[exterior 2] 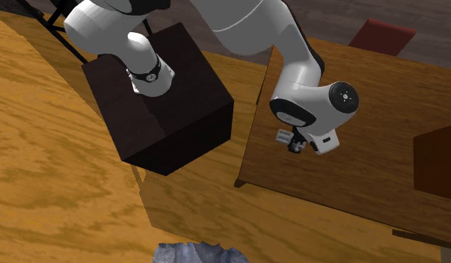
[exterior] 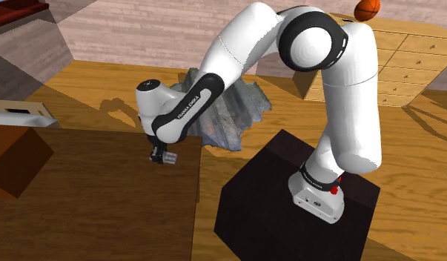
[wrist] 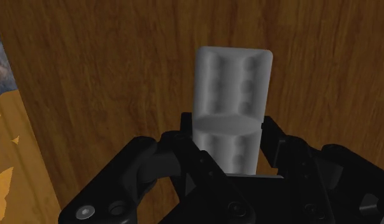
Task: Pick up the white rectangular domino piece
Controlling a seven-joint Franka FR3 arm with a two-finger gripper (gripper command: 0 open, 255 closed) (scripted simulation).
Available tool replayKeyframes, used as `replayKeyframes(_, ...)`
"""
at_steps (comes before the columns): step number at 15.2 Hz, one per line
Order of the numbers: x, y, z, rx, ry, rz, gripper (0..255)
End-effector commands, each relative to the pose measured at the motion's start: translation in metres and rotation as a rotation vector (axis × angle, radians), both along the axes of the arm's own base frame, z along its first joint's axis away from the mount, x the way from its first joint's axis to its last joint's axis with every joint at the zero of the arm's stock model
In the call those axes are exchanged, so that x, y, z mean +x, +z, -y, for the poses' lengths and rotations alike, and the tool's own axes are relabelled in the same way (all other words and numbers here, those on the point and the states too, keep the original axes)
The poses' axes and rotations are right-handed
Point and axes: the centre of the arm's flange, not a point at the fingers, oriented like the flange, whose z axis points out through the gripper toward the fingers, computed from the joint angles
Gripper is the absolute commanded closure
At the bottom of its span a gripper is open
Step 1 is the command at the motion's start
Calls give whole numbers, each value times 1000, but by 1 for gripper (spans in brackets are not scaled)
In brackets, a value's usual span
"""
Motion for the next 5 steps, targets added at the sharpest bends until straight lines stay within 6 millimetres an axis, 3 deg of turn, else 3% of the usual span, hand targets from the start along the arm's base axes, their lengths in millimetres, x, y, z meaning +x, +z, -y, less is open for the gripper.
replayKeyframes(1, -1, 10, 1, 0, 0, 0, 255)
replayKeyframes(5, -1, 22, 1, 0, 0, 0, 255)
